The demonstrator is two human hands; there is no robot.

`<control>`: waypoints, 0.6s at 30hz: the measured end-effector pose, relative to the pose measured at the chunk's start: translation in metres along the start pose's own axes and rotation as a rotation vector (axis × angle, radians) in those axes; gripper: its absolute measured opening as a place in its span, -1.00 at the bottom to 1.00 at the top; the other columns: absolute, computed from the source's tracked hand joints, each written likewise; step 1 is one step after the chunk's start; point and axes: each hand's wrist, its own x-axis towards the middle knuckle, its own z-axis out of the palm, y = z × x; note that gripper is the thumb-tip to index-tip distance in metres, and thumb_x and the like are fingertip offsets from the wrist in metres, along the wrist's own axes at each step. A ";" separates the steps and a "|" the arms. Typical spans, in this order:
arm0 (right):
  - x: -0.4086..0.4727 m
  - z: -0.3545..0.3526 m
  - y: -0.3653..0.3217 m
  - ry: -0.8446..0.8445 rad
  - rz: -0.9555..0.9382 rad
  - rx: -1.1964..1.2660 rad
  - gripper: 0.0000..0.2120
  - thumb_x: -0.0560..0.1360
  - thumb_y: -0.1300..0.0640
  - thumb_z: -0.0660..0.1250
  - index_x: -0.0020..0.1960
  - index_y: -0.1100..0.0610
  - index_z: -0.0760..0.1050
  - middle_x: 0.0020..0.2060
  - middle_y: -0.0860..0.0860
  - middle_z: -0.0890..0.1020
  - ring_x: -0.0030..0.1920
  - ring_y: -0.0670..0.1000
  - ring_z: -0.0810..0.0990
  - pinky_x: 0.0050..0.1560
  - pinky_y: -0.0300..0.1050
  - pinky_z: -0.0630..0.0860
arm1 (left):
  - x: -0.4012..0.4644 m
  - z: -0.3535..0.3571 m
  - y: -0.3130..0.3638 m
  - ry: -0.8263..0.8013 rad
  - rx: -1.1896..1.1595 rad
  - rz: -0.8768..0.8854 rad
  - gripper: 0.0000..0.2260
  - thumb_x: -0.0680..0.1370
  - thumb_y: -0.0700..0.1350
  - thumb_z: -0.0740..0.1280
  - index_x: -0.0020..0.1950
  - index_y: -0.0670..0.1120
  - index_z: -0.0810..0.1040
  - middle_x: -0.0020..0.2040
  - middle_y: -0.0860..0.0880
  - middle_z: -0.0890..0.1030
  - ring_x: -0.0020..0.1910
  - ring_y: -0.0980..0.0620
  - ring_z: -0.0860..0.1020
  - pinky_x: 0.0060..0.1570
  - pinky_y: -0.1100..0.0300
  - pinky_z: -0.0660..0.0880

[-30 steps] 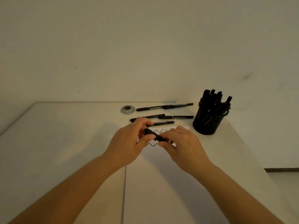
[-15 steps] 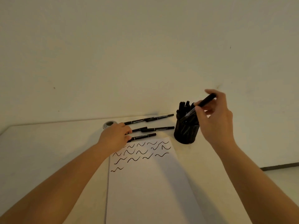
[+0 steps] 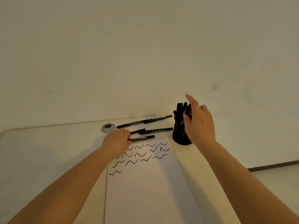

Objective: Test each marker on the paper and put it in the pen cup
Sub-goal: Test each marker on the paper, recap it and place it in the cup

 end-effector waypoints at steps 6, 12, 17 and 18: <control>-0.002 0.008 0.013 -0.020 -0.072 -0.238 -0.57 0.45 0.20 0.36 0.30 0.14 0.42 -0.11 0.12 0.64 0.04 0.18 0.47 0.09 0.01 0.26 | -0.003 0.002 0.000 0.019 -0.083 -0.041 -0.85 0.58 -0.03 0.16 0.06 -0.08 0.38 -0.03 -0.05 0.53 -0.15 -0.01 0.46 -0.22 0.11 0.39; -0.008 0.014 0.022 -0.005 -0.109 -0.284 -0.63 0.43 0.20 0.39 0.22 0.22 0.49 -0.16 0.12 0.68 0.00 0.20 0.52 0.08 0.09 0.32 | -0.008 0.001 -0.001 0.105 -0.179 -0.097 -0.87 0.59 -0.01 0.15 0.01 -0.06 0.37 -0.27 0.02 0.48 -0.35 0.02 0.44 -0.43 0.16 0.24; -0.011 0.011 0.013 0.102 -0.138 -0.237 -0.65 0.40 0.23 0.40 0.18 0.25 0.52 -0.09 0.15 0.65 0.03 0.27 0.50 0.02 0.13 0.40 | -0.020 -0.007 0.007 0.178 -0.286 -0.105 -0.87 0.60 -0.02 0.12 0.06 -0.04 0.36 -0.14 0.00 0.58 -0.24 -0.02 0.53 -0.26 0.08 0.44; -0.013 0.010 0.008 0.144 -0.141 -0.208 -0.66 0.40 0.24 0.39 0.16 0.24 0.52 -0.06 0.14 0.64 0.04 0.26 0.50 0.03 0.11 0.40 | -0.023 -0.010 0.010 0.184 -0.327 -0.098 -0.87 0.60 -0.02 0.12 0.06 -0.04 0.35 -0.11 -0.01 0.59 -0.19 -0.04 0.55 -0.19 0.02 0.49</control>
